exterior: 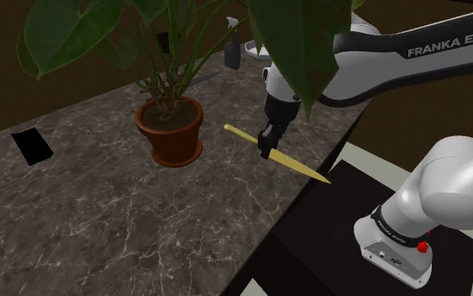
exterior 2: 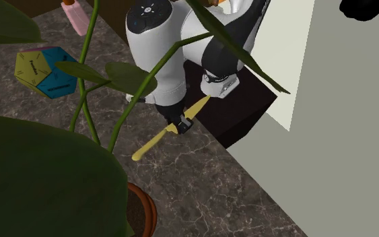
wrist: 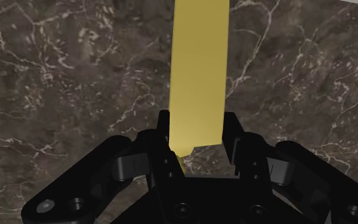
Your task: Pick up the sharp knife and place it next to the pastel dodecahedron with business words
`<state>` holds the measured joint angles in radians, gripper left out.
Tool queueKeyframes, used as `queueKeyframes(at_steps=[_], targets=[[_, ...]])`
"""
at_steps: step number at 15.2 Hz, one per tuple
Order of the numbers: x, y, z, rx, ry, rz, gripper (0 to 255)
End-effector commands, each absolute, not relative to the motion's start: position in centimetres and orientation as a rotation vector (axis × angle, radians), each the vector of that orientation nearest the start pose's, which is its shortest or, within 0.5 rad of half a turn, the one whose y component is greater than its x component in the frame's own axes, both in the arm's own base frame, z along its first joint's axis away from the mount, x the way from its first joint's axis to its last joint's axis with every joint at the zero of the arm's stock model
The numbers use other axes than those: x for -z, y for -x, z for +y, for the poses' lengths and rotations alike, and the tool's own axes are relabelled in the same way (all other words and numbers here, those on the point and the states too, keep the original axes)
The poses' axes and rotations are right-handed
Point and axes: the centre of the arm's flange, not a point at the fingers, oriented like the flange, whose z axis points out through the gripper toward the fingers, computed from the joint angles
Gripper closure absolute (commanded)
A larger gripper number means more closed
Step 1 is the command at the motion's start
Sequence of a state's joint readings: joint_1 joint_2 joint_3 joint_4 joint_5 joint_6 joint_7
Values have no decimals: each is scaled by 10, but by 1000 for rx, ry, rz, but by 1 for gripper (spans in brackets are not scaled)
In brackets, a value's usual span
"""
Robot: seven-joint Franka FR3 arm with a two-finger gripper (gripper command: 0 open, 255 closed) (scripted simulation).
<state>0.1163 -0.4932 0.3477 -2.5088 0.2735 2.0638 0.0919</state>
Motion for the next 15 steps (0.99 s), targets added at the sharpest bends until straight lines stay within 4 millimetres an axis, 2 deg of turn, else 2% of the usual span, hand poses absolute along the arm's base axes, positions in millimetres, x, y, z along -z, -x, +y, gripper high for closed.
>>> queueKeyframes(at_steps=[1,15], targets=[[-456,-352,197,16,3039,-319,255],[-530,-352,197,16,3039,-319,255]])
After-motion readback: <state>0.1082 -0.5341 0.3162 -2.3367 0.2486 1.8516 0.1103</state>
